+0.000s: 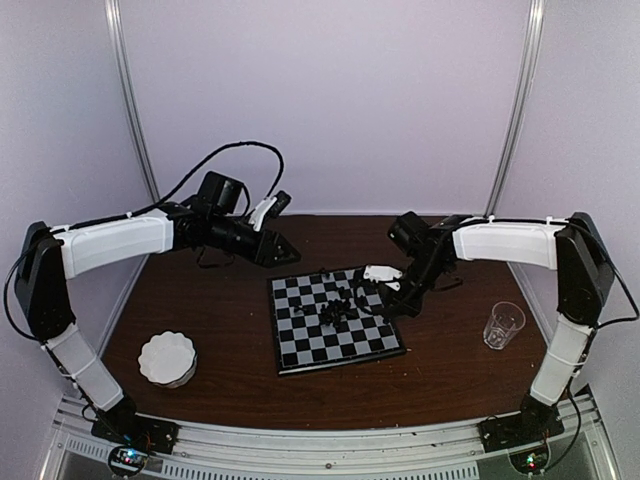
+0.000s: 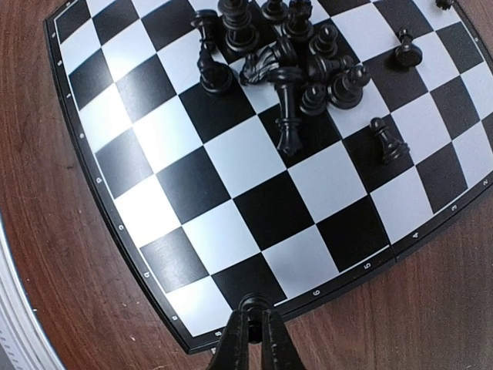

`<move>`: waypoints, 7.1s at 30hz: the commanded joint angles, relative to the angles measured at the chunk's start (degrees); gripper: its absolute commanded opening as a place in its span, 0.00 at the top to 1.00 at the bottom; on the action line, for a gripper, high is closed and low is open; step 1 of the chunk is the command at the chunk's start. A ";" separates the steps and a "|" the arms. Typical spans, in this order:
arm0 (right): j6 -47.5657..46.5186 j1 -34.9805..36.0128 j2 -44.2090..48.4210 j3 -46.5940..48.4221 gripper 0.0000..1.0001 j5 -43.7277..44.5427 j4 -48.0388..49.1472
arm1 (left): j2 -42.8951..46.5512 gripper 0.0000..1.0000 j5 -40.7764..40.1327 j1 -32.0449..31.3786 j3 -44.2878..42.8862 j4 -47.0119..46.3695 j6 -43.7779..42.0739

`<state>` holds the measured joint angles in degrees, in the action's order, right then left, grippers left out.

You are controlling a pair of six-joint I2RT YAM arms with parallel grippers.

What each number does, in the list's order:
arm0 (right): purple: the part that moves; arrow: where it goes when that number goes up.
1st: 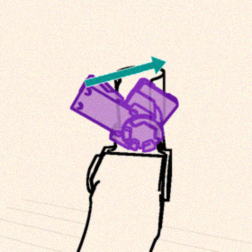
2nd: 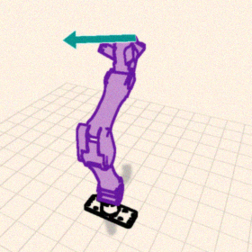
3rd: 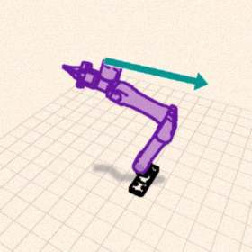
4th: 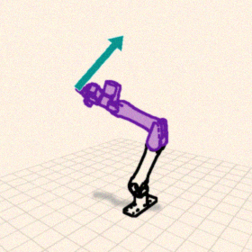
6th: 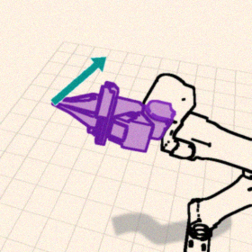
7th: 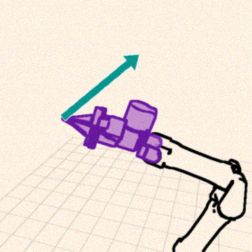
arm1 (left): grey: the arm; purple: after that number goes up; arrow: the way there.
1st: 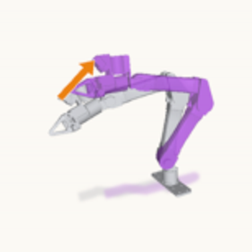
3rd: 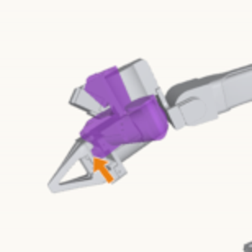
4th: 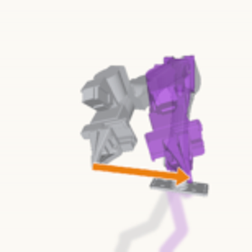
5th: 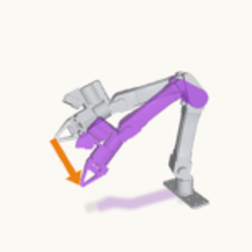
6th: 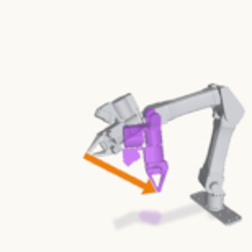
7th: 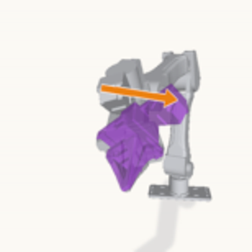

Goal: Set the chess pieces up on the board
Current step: Place the pawn at a7, then pick up the rook from the chessboard.

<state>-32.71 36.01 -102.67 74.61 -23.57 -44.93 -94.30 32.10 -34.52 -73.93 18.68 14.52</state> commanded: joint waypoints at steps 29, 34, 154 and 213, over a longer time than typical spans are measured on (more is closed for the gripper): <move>-1.48 2.98 -4.33 -0.48 0.87 3.02 0.20 | 1.36 0.52 -0.62 0.47 3.09 -3.94 0.85; -1.19 3.05 -4.06 -0.22 0.79 3.40 -0.13 | 1.25 0.52 -0.45 0.43 3.10 -3.85 0.86; 0.54 -5.52 14.09 -6.58 0.69 -10.18 -2.91 | -36.75 0.76 -23.34 -4.63 -36.44 22.48 -8.20; 0.45 -5.51 14.96 -7.48 0.69 -10.60 -2.36 | -29.12 0.84 -17.16 -4.16 -20.95 27.49 -40.60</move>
<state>-31.77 30.81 -89.23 67.85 -34.24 -48.05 -125.01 17.63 -37.56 -96.88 48.05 -25.21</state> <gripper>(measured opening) 0.308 0.174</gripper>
